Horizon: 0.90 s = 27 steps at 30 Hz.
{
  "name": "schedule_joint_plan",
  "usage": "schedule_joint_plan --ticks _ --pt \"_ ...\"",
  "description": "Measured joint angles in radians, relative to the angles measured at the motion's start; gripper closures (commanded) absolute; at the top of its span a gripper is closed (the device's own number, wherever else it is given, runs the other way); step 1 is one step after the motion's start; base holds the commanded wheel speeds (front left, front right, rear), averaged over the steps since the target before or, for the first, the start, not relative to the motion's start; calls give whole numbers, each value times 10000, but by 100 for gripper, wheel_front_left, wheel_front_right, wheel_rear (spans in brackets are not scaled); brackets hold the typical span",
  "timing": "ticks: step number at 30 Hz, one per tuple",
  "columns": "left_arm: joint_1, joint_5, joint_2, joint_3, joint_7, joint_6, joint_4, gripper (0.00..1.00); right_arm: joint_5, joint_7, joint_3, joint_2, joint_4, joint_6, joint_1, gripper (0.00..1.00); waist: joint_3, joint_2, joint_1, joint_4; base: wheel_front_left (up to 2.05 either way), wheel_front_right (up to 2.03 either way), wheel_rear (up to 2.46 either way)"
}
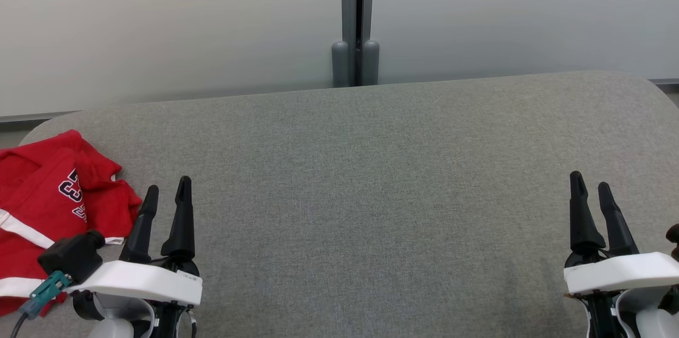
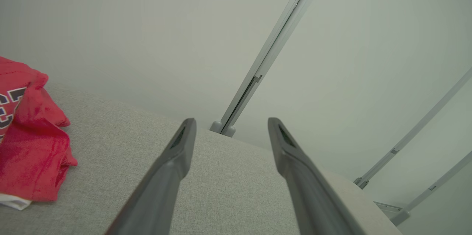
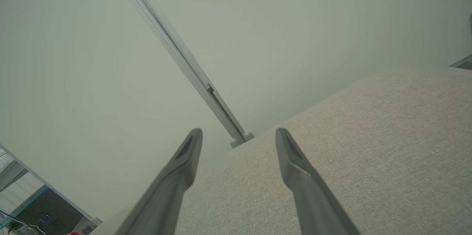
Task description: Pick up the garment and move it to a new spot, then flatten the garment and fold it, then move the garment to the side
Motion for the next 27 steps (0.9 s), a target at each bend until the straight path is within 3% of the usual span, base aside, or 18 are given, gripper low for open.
schedule_joint_plan --ticks 27 --pt "196 2842 46 -336 -708 221 884 0 -3241 -704 232 17 949 2 23 0 50 0 0 -63 0 0 0"
